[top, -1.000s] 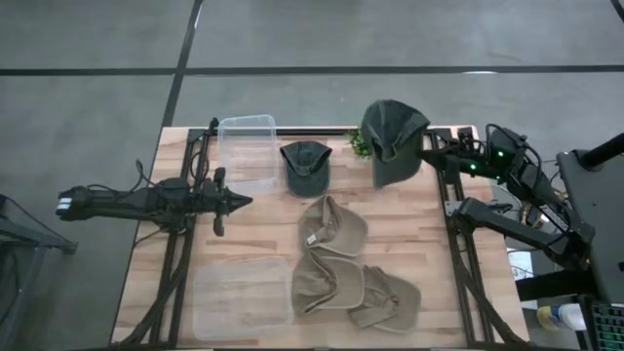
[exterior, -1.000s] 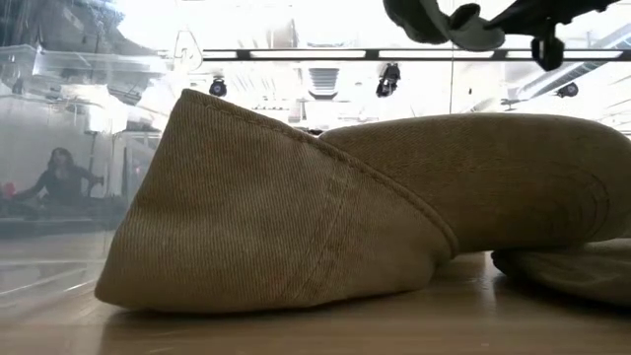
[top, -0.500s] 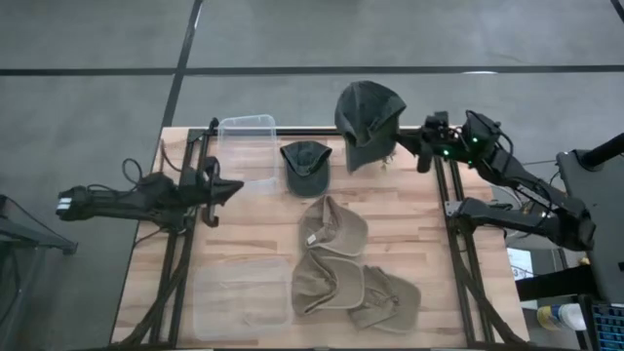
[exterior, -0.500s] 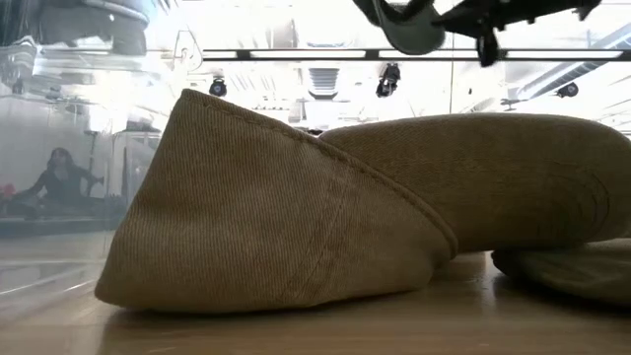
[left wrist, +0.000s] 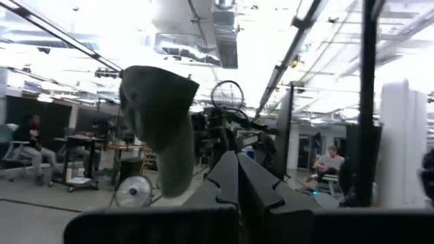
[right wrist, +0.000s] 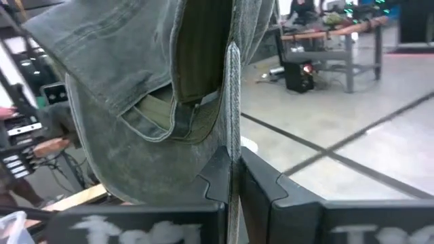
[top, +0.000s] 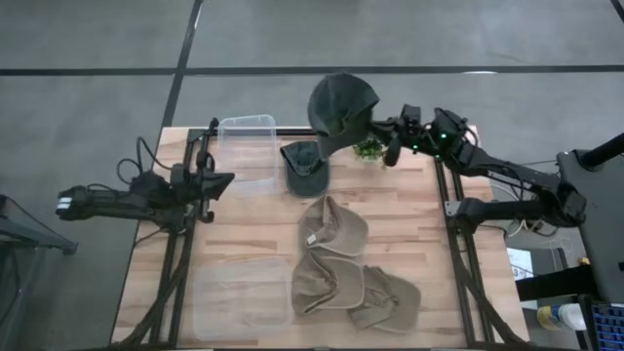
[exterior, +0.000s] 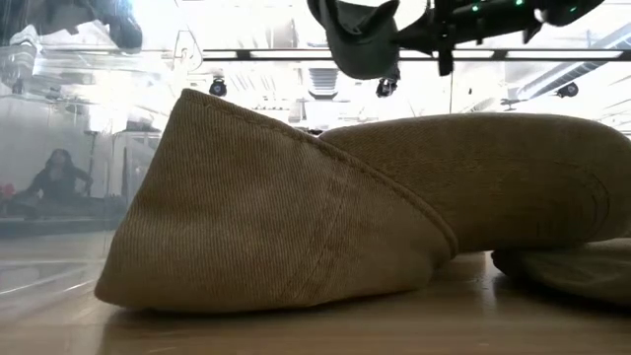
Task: Pick & Place hat
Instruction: Put the black cap into the top transparent bin
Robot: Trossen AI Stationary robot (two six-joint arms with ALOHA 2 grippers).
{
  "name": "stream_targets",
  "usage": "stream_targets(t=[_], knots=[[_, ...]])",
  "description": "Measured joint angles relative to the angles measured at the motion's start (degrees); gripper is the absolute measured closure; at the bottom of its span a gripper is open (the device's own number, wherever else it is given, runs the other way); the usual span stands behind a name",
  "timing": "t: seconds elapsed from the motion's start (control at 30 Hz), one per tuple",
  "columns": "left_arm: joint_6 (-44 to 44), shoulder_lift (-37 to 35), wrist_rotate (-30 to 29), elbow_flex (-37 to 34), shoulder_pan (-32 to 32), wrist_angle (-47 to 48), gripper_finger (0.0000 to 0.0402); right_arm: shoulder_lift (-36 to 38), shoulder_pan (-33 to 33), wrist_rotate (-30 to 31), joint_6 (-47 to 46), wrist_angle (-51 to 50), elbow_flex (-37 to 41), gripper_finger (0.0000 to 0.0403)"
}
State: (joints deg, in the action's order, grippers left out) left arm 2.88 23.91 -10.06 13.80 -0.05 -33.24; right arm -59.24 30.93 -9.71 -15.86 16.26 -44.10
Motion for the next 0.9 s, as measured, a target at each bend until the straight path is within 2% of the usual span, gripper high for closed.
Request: stream_targets(t=[0.13, 0.2, 0.43, 0.53, 0.73, 0.83, 0.9], knots=[[4.2, 2.2, -10.0, 0.0, 0.0, -0.2, 0.04, -4.7, -3.0, 0.9, 0.7, 7.8, 0.0, 0.039], [3.3, 3.6, -12.6, 0.0, 0.1, -0.4, 0.0393, -6.9, -4.6, 1.3, 1.1, 11.6, 0.0, 0.039], [2.4, 9.4, -14.1, 1.7, 0.0, -0.8, 0.0325, -14.0, -10.8, 15.7, 6.6, 18.3, 0.0, 0.039], [2.4, 12.2, -14.3, 3.0, 0.0, -0.7, 0.0292, -16.6, -12.7, 20.0, 7.3, 21.7, 0.0, 0.039], [1.0, 17.9, -15.9, 6.4, 0.0, 0.1, 0.0243, -21.0, -14.3, 20.6, 7.1, 31.9, 0.0, 0.039], [-0.7, 19.8, -19.6, 8.5, 0.0, -1.1, 0.0237, -22.2, -14.3, 20.5, 6.6, 33.8, -0.9, 0.039], [-2.7, 20.8, -19.9, 9.2, 0.1, -0.6, 0.0236, -23.0, -14.4, 20.4, 6.5, 33.7, -1.6, 0.039]])
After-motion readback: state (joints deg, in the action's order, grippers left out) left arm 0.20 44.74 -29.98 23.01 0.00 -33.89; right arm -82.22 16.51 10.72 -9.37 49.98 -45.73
